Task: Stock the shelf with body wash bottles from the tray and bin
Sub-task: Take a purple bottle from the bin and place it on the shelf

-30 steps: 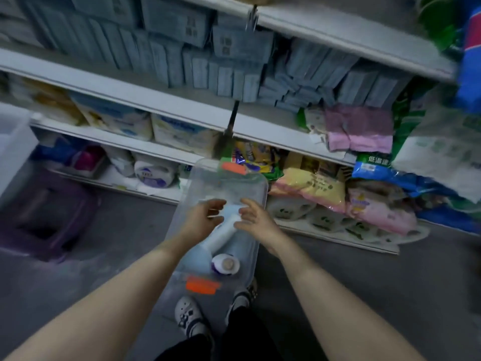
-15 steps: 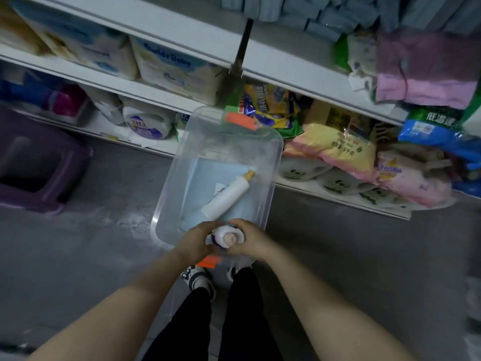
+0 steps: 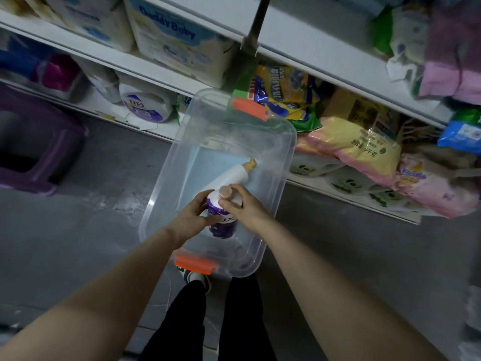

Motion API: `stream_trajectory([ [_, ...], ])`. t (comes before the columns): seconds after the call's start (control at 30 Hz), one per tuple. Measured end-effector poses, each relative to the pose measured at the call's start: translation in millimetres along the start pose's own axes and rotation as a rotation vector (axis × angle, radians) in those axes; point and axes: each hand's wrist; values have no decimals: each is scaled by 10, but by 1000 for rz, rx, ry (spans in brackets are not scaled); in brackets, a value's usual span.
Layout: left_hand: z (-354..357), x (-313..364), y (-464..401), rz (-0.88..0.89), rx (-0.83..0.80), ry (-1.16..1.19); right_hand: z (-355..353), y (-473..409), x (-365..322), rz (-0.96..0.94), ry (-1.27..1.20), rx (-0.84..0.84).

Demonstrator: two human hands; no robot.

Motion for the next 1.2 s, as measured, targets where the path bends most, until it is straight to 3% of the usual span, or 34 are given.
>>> stream_trajectory([
  [0.33, -50, -118, -244, 26, 33, -2, 19, -242, 28, -29, -68, 71],
  [0.53, -184, 89, -14, 47, -53, -47, -176, -74, -291, -94, -102, 125],
  [0.9, -142, 962, 800, 181, -147, -188, -808, 742, -1244, -226, -94, 217],
  [1.2, 57, 1845, 1459, 375, -166, -336, -1372, 1445, -1999, -319, 11, 402],
])
Point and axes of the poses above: each hand's wrist, its own y-axis away from the middle knuckle, its own z-axis out of the palm, x = y × z, and after that the axes turned 6 degrees about -z, right-handed
